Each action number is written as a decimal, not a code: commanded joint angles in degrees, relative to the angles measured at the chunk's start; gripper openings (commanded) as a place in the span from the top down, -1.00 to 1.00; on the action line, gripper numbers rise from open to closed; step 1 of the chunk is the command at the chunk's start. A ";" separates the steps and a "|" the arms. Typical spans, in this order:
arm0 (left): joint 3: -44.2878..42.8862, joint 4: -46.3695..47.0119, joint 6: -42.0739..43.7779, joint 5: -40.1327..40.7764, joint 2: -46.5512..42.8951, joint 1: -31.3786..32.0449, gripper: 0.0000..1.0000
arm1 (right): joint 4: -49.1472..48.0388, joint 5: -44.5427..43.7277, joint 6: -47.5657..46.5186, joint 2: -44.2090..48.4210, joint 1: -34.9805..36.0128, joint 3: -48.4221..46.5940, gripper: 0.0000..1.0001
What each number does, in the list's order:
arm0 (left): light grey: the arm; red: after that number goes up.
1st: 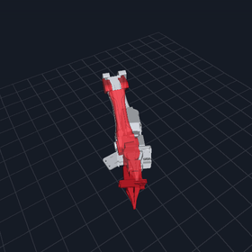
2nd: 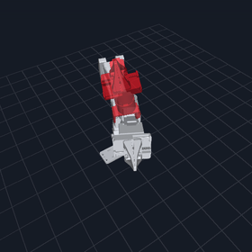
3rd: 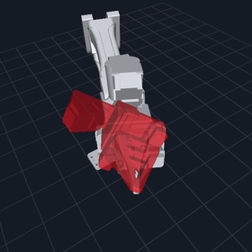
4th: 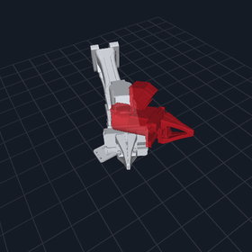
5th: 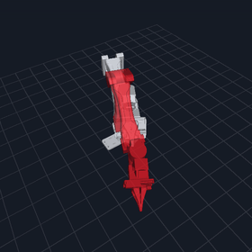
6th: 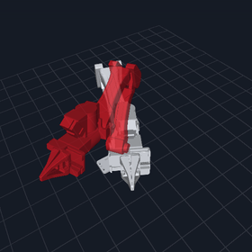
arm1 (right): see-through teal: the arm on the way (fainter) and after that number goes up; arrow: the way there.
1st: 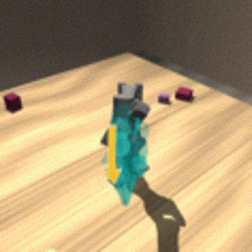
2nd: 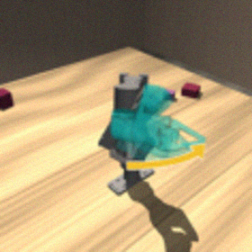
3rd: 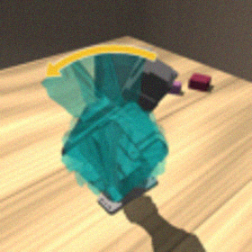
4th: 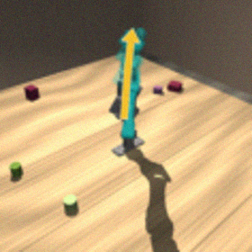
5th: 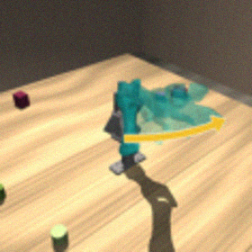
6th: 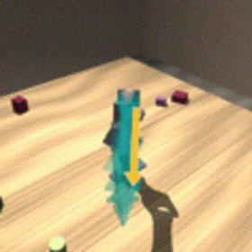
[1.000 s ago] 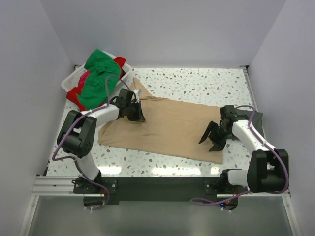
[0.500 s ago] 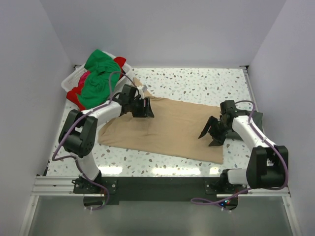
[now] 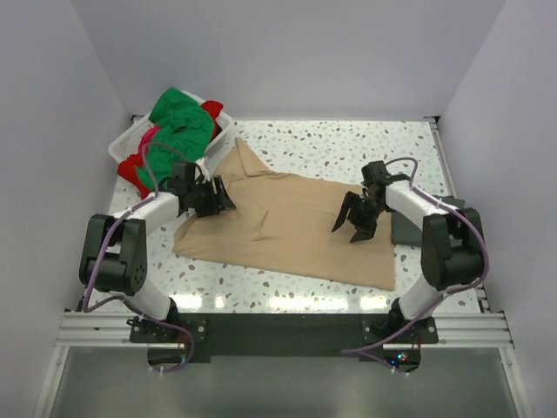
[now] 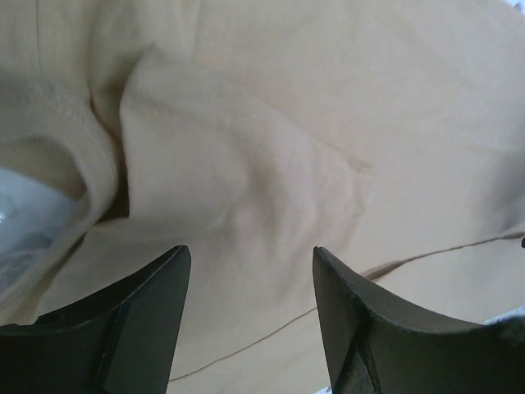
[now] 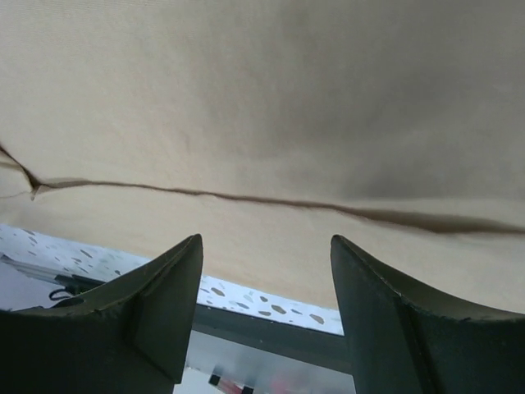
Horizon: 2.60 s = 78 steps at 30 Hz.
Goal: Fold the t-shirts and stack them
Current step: Fold the tshirt
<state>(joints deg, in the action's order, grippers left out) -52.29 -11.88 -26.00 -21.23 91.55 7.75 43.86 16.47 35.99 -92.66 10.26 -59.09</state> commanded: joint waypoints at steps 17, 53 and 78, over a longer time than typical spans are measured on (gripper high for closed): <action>23.45 -0.60 -12.22 7.61 -13.49 -1.16 -0.47 | -4.75 0.85 -2.24 -8.86 6.08 5.39 -0.34; 4.82 -15.11 2.09 17.55 -15.35 -7.13 -0.16 | 0.79 1.02 -3.56 -2.08 6.35 5.56 -0.36; 6.94 -14.05 5.34 17.19 -7.44 -10.82 0.77 | 1.06 0.23 -3.12 -2.70 6.35 5.21 -0.36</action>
<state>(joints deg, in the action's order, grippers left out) -44.56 -26.63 -22.94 -4.49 83.68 -2.00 44.77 18.24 32.36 -94.65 16.49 -52.49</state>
